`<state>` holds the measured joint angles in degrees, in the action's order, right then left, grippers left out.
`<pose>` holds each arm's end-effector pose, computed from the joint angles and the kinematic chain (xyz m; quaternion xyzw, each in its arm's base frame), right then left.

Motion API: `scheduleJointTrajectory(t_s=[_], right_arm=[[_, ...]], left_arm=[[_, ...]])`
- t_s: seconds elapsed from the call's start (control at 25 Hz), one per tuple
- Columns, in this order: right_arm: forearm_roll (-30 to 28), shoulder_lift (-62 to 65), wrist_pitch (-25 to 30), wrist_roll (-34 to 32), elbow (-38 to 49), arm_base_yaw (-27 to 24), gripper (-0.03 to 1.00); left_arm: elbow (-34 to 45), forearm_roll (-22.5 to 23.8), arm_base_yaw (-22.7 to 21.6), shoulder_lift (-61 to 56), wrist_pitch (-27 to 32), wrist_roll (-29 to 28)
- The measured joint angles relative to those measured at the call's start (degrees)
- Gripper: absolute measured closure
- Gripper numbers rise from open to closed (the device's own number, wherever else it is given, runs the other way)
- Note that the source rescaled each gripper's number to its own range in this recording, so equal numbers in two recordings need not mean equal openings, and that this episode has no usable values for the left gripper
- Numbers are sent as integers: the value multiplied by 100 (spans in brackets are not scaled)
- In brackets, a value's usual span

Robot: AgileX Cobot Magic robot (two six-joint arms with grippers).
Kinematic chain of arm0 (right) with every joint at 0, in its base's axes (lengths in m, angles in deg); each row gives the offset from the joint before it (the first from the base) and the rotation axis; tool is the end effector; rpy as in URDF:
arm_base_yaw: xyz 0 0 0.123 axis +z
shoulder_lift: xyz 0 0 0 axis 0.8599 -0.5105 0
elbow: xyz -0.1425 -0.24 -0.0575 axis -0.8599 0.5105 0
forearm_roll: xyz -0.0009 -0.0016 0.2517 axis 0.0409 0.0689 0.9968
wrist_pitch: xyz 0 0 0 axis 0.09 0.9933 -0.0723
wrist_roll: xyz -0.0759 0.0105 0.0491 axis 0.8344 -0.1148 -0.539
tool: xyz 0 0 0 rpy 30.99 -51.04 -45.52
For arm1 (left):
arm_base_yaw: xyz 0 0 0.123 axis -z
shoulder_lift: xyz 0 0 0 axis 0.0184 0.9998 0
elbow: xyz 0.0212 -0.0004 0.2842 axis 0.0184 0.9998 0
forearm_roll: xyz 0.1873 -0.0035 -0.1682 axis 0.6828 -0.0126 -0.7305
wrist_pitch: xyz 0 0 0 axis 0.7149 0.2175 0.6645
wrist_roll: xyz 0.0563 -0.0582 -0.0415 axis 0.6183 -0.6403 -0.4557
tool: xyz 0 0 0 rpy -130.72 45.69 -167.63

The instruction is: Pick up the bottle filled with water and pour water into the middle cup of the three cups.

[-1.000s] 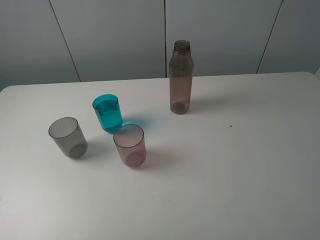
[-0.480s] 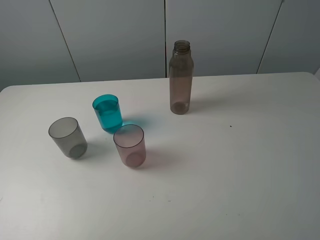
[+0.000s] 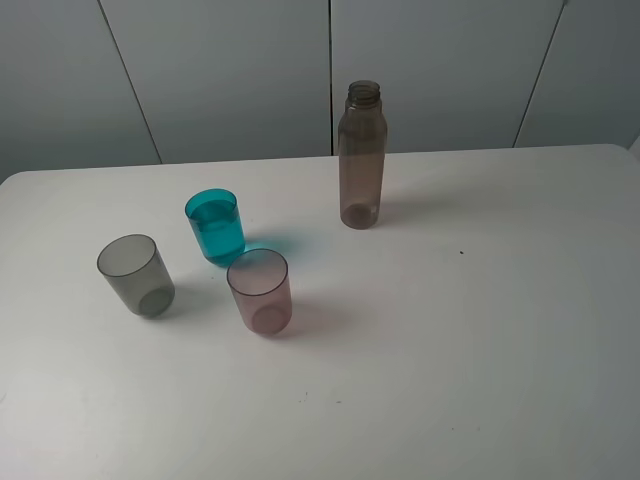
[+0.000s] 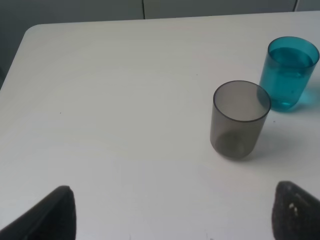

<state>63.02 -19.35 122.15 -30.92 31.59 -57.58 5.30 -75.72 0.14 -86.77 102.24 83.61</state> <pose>-0.0081 -0.0024 0.2779 0.0134 0.8589 0.0095 0.5119 -0.0077 0.0014 0.2785 -0.0003 0.8546 -0.0025 0.5193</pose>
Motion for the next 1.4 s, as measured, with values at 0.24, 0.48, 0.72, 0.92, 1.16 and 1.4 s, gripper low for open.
scheduleJointTrajectory(t_s=[0.24,0.48,0.72,0.92,1.16,1.4], right_arm=[[113,0,0,129,0,-725,7],[153,0,0,153,0,-628,7],[209,0,-4,153,0,-107,7],[209,0,-4,130,0,-64,7],[209,0,-4,130,0,-64,7],[209,0,-4,130,0,-64,7]], left_arm=[[0,0,0,0,0,0],[0,0,0,0,0,0],[0,0,0,0,0,0],[0,0,0,0,0,0],[0,0,0,0,0,0],[0,0,0,0,0,0]])
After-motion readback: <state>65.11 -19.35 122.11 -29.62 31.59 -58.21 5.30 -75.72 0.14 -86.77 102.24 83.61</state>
